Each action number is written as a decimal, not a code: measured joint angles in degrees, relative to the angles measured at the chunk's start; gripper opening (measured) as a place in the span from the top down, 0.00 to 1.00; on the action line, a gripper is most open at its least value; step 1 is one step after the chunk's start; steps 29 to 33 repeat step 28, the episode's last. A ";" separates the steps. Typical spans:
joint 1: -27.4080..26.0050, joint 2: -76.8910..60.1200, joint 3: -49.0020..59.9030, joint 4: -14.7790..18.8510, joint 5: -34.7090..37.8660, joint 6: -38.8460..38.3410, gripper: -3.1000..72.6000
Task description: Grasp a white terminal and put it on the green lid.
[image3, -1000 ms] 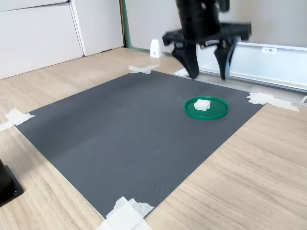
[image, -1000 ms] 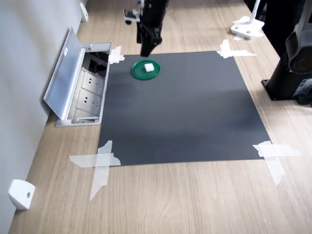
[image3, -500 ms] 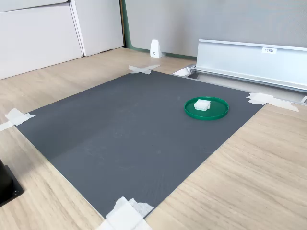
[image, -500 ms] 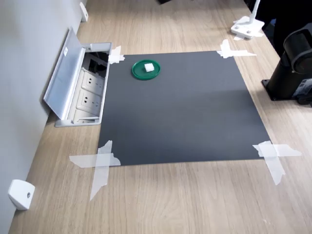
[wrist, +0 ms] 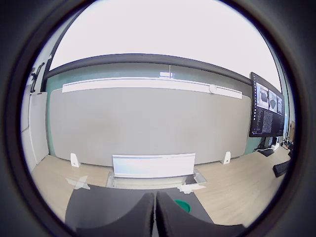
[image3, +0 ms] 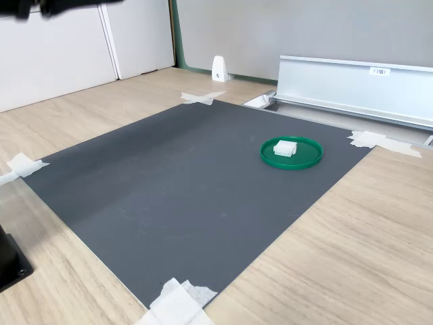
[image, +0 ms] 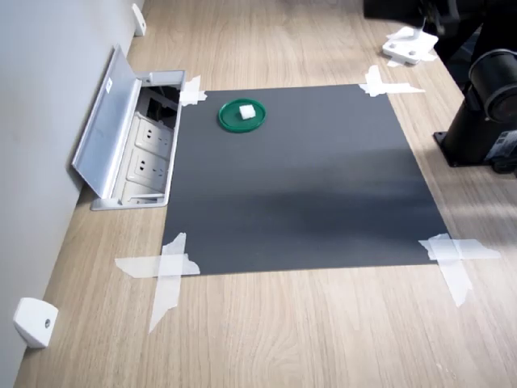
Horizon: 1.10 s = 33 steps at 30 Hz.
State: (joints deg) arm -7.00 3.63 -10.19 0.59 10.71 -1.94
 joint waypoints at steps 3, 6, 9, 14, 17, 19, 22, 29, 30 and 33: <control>0.00 -3.83 2.72 -0.59 3.28 0.00 0.97; 0.00 -4.22 4.24 -0.59 5.98 0.00 0.97; 0.00 -4.23 4.39 -0.26 6.60 0.00 0.97; 0.00 -4.23 5.14 -0.26 8.77 0.00 0.97; 0.00 -4.23 6.03 -0.59 9.34 0.00 0.97; 0.00 -4.23 6.64 -0.59 9.63 0.00 0.97; 0.00 -4.23 7.62 -0.59 9.71 0.00 0.97; 0.00 -4.23 8.90 -0.26 9.78 0.00 0.97; 0.00 -4.23 8.90 -0.26 9.78 0.00 0.97; 0.00 -4.23 8.90 -0.26 9.78 0.00 0.97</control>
